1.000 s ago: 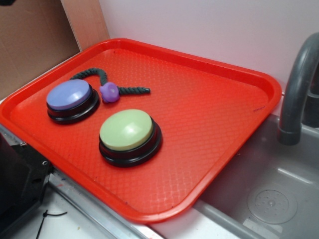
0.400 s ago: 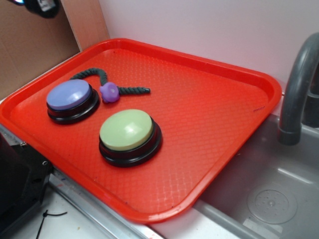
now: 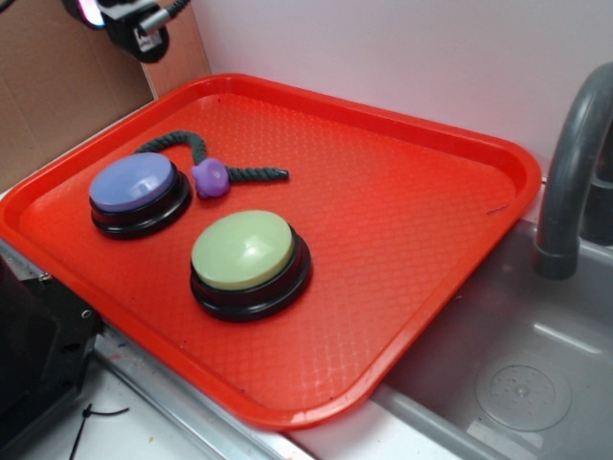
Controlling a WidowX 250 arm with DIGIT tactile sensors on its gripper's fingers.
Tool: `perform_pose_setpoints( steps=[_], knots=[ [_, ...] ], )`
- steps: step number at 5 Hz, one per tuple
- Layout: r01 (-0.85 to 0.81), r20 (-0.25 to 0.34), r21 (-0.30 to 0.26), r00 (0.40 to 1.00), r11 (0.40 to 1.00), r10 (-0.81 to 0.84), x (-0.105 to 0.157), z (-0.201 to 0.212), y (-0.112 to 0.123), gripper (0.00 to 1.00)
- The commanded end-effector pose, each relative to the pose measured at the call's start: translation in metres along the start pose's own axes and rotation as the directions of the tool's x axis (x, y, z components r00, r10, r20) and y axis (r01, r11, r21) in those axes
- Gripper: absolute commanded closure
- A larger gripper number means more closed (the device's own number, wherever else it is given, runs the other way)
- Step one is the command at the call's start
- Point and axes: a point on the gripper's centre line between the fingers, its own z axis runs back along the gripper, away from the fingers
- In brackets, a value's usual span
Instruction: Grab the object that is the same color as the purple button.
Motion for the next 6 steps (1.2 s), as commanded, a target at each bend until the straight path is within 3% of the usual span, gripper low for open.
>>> perform_pose_setpoints(
  steps=[1, 3, 6],
  knots=[
    [0.055, -0.035, 0.068, 0.998, 0.996, -0.053, 0.022, -0.035, 0.001, 0.00],
    [0.114, -0.120, 0.037, 0.987, 0.993, -0.109, 0.033, -0.077, -0.014, 0.00],
    [0.088, -0.240, 0.090, 0.969, 0.992, -0.064, 0.027, -0.116, -0.010, 0.00]
  ],
)
